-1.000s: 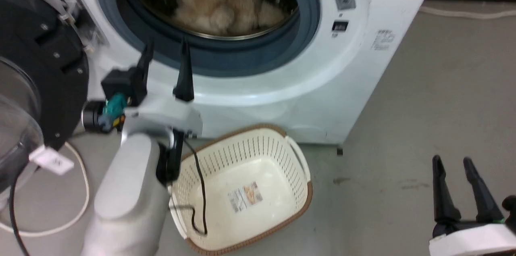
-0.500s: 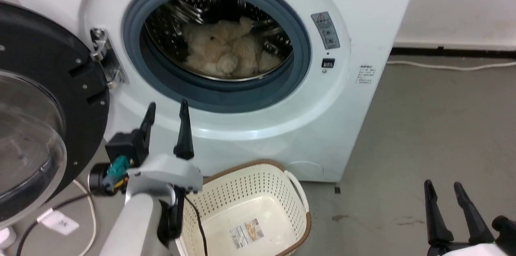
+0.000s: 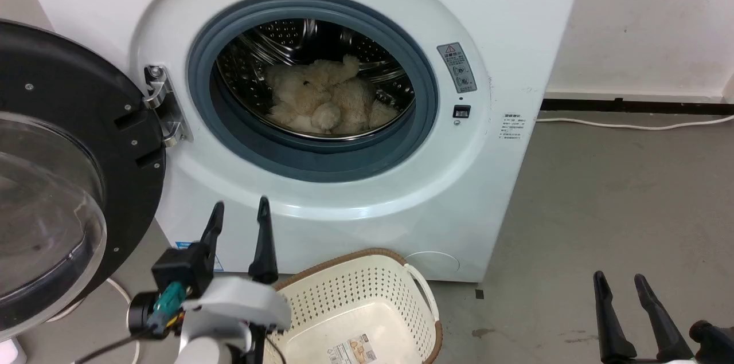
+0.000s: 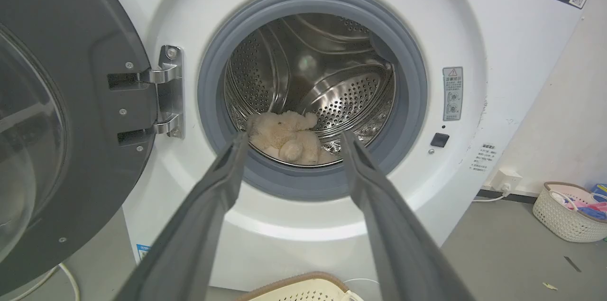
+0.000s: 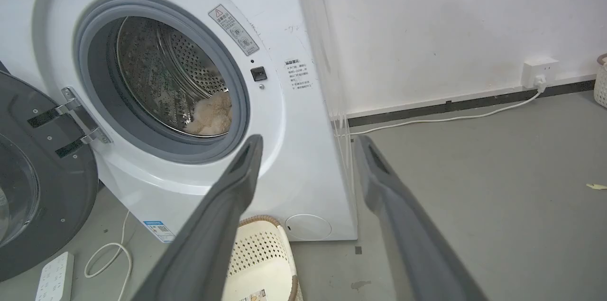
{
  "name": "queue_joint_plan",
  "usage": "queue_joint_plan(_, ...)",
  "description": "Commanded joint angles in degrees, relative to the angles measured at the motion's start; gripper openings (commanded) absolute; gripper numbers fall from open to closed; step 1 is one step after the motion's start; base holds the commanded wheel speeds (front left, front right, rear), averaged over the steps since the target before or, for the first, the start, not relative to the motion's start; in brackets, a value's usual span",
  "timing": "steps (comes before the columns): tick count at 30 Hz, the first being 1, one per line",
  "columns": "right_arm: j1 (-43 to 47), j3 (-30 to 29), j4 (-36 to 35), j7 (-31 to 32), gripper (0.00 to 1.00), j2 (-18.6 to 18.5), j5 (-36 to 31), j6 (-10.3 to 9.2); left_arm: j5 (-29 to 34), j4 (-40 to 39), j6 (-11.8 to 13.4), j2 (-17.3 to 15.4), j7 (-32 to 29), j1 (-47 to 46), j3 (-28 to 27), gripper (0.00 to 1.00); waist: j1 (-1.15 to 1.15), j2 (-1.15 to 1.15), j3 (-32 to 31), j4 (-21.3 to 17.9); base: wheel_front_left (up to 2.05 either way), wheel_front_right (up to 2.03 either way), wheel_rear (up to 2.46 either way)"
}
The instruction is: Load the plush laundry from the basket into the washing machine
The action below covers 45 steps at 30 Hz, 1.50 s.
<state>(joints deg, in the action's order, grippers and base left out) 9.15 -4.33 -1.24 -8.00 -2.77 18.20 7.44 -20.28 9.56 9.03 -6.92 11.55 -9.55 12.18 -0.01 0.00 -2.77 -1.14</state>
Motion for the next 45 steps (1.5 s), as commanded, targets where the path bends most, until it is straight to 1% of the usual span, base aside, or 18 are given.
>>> queue_joint_plan(1, 0.91, 0.12, 0.19, -0.46, 1.00, -0.10, 0.22, 0.05, -0.12, -0.90, 0.53, -0.52, -0.33, 1.65, -0.16, 1.00, 0.01, 0.00, -0.18, -0.02, 0.00, 0.00, 0.00)
queue_joint_plan(4, 1.31, 0.20, 0.29, -0.61, 1.00, -0.10, 0.33, 0.05, -0.32, -2.66, 1.18, -1.10, -0.53, 3.77, -0.65, 1.00, 0.01, 0.00, -0.39, 0.05, 0.00, 0.00, 0.00)
queue_joint_plan(11, 2.19, 0.66, 0.31, -0.69, 1.00, -0.10, -0.34, 0.05, -1.30, -5.43, 1.16, -2.36, -0.41, 7.90, -1.35, 1.00, 0.01, 0.00, -0.84, 0.47, 0.00, 0.00, 0.00)
queue_joint_plan(17, 3.55, 0.51, -0.32, -0.89, 1.00, -0.10, -2.44, 0.05, -2.26, -6.34, 0.68, -3.78, -0.12, 11.07, -2.20, 1.00, 0.01, 0.00, -1.60, 0.95, 0.00, 0.00, 0.00)
queue_joint_plan(18, 4.44, 0.35, -0.84, -0.76, 1.00, -0.10, -3.88, 0.05, -2.20, -6.73, 0.62, -4.54, -0.33, 12.25, -2.22, 1.00, 0.01, 0.00, -1.89, 1.19, 0.00, 0.00, 0.00)
queue_joint_plan(23, 5.80, 0.06, -1.62, -0.36, 1.00, -0.10, -5.17, 0.05, -1.77, -6.97, 0.97, -5.46, -0.83, 13.92, -1.99, 1.00, 0.01, 0.00, -2.25, 1.62, 0.00, 0.00, 0.00)
queue_joint_plan(35, 7.12, 0.72, -2.64, 0.35, 1.00, -0.10, -5.96, 0.05, 0.46, -6.81, 2.39, -7.14, -3.10, 15.08, -0.38, 1.00, 0.01, 0.00, -2.45, 2.00, 0.00, 0.00, 0.00)
queue_joint_plan(45, 7.26, 1.10, -2.20, 0.61, 1.00, -0.10, -6.12, 0.05, -0.03, -7.16, 1.87, -7.88, -4.40, 14.92, 0.31, 1.00, 0.01, 0.00, -2.62, 1.99, 0.00, 0.00, 0.00)
